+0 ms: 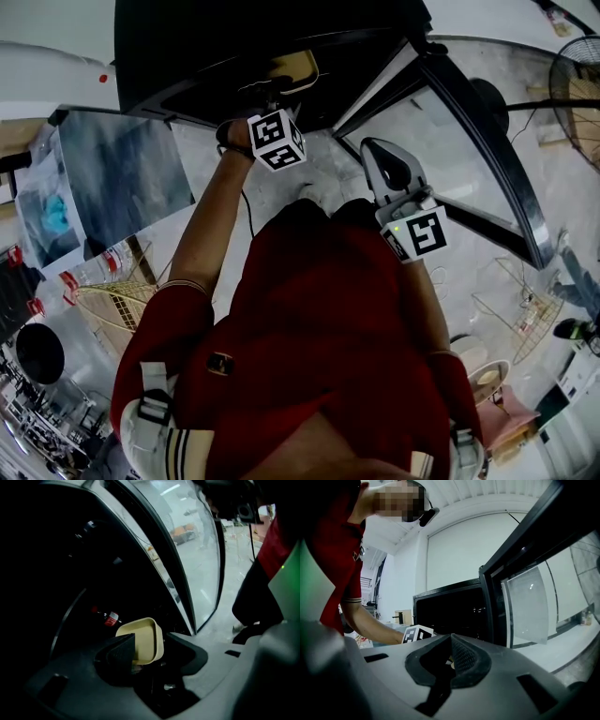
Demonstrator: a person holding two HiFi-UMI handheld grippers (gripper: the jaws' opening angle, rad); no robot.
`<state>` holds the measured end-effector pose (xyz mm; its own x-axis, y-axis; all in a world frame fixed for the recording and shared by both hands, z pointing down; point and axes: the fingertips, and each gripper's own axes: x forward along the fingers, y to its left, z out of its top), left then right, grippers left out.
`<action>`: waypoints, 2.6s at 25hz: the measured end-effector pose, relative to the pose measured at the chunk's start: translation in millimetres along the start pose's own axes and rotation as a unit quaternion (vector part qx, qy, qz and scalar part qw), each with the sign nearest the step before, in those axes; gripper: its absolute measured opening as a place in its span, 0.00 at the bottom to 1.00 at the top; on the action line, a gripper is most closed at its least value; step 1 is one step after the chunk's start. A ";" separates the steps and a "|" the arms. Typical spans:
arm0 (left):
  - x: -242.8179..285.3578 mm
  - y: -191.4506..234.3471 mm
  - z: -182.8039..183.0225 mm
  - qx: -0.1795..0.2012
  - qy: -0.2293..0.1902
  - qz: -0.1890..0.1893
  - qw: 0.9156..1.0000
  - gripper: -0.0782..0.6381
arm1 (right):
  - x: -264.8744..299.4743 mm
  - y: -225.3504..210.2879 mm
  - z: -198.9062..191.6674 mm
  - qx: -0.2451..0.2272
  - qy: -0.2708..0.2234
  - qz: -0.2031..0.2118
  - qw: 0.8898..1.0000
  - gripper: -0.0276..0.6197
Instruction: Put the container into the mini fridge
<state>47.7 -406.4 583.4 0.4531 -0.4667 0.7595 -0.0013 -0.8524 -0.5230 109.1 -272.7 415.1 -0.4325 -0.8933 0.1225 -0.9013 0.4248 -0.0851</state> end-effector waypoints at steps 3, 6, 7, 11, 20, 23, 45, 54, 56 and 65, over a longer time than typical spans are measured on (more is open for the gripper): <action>-25.9 6.0 15.3 -0.048 -0.038 0.019 0.998 0.37 | 0.3 4.5 6.1 -0.001 -0.004 0.013 1.000 0.04; -50.2 9.5 31.8 -0.105 -0.077 0.032 0.991 0.37 | -0.6 7.7 13.5 -0.004 -0.011 0.029 1.000 0.04; -58.0 10.0 37.4 -0.121 -0.089 0.036 0.988 0.37 | -1.6 8.5 15.6 -0.005 -0.013 0.035 0.999 0.04; -91.4 12.4 62.7 -0.195 -0.142 0.050 0.969 0.37 | -7.0 7.6 27.6 -0.002 -0.023 0.055 0.998 0.04; -183.6 16.6 108.1 -0.344 -0.294 0.079 0.888 0.33 | -13.7 19.4 52.4 0.005 -0.051 0.095 0.994 0.04; -208.4 11.2 113.0 -0.365 -0.323 0.097 0.868 0.29 | -18.3 27.0 55.9 -0.001 -0.058 0.108 0.992 0.04; -312.6 -30.6 131.2 -0.390 -0.385 0.175 0.818 0.12 | -72.2 63.1 80.9 -0.001 -0.099 0.153 0.983 0.04; -331.3 -47.7 133.9 -0.386 -0.389 0.185 0.816 0.12 | -89.0 77.7 81.3 -0.005 -0.104 0.162 0.981 0.04; -334.5 -50.7 135.2 -0.385 -0.390 0.188 0.815 0.12 | -93.1 78.9 81.7 -0.006 -0.106 0.162 0.981 0.04; -343.2 -56.8 135.2 -0.392 -0.394 0.196 0.808 0.12 | -101.9 81.1 84.5 -0.015 -0.105 0.163 0.981 0.04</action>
<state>12.8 -165.9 300.1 0.7079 -0.7047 -0.0480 -0.7061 -0.7077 -0.0229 82.1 -159.6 312.2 -0.6868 -0.7181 -0.1125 -0.7171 0.6947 -0.0558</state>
